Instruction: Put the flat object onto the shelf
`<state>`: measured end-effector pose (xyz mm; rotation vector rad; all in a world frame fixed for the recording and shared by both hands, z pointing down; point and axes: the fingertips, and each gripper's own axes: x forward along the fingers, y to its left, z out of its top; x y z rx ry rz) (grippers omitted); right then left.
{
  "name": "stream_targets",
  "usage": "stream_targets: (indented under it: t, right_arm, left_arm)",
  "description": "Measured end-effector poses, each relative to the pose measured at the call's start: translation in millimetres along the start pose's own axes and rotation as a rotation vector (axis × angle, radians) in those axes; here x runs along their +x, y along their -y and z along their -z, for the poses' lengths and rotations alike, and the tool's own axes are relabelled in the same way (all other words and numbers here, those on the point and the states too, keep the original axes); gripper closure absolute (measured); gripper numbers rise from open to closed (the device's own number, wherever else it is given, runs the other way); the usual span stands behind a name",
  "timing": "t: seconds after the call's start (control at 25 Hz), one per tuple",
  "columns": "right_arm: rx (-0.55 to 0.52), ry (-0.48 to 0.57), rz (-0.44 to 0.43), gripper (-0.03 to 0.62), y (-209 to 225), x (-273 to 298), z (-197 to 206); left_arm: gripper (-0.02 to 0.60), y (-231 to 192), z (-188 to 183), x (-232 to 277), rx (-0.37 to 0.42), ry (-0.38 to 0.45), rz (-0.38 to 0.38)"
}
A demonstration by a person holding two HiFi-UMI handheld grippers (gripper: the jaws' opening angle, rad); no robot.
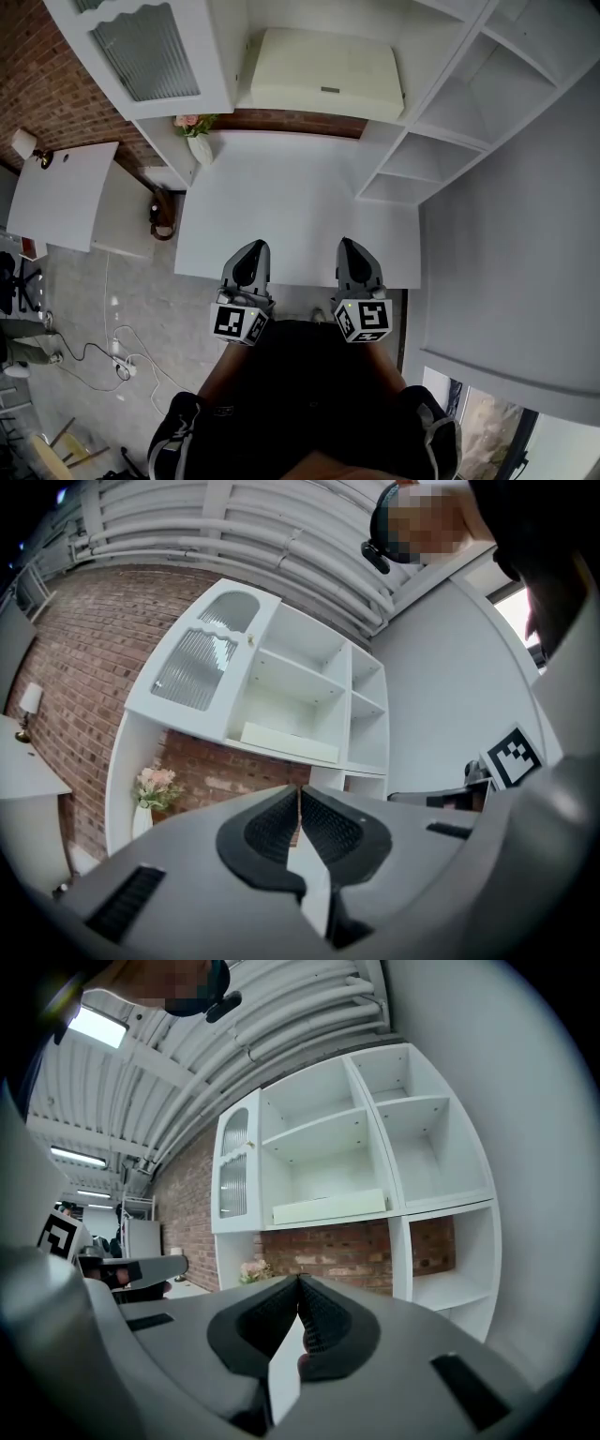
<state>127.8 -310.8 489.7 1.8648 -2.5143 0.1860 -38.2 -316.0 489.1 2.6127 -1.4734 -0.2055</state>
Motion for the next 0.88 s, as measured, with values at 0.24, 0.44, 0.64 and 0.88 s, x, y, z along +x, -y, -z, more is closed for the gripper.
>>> stream_targets:
  t: [0.24,0.44,0.64,0.88]
  right_arm:
    - [-0.007,0.005,-0.006,0.568,-2.0,0.6,0.4]
    - [-0.019,0.009,-0.014,0.568,-2.5,1.4,0.5]
    - [-0.027,0.024,-0.025,0.568,-4.7,1.6,-3.3]
    - [-0.031,0.036,-0.028,0.568,-4.8,3.4,-4.6]
  left_arm:
    - [0.565,-2.1,-3.6,0.5,-0.015,0.034,0.004]
    - [0.565,-5.6,-2.0,1.1,-0.007,0.023,-0.009]
    - [0.565,-5.0,-4.5,1.1,-0.015,0.046,-0.002]
    - [0.565,-8.3,-2.3,1.5,0.008,0.020,-0.019]
